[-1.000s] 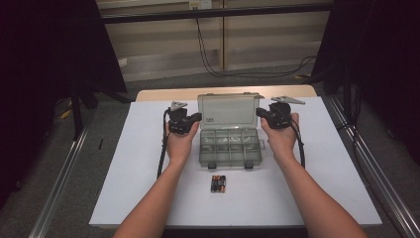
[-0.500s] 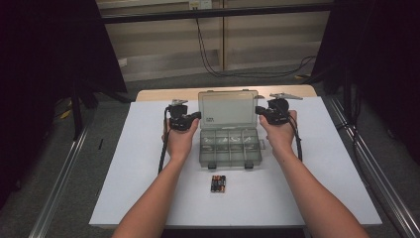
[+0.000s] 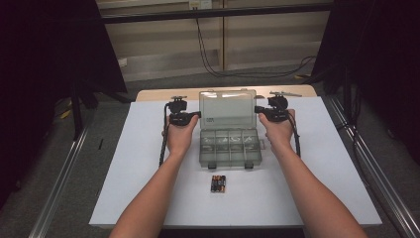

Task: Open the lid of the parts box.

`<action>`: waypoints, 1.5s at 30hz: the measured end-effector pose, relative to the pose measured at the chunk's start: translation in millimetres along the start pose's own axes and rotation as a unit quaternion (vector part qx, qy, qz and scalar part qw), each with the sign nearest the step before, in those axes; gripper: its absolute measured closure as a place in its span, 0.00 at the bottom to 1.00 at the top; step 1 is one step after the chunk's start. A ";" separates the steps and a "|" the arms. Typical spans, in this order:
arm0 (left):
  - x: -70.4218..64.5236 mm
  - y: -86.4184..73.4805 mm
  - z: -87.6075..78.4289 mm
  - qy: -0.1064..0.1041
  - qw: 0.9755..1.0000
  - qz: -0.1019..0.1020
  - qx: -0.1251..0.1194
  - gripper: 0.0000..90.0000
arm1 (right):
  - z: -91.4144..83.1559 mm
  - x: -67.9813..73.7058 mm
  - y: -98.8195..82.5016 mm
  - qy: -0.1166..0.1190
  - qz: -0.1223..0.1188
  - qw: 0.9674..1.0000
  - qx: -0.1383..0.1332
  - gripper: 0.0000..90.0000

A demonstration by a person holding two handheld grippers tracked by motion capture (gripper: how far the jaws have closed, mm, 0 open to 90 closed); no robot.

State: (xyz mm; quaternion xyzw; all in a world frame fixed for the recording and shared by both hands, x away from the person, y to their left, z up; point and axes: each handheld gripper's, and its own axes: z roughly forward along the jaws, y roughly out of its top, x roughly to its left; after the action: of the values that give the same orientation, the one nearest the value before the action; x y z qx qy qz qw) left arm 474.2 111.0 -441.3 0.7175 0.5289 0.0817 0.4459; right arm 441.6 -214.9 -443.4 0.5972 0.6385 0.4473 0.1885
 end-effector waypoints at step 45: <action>4.9 -10.0 -16.9 -0.042 0.998 0.028 0.031 0.23 | -16.1 -7.6 -17.0 0.041 -0.087 0.995 -0.007 0.15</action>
State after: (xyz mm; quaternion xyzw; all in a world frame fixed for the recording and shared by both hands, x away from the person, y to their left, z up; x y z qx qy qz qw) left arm 459.4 124.8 -440.3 0.7483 0.4920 0.0472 0.4425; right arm 420.7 -225.7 -450.7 0.5194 0.6920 0.4578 0.2044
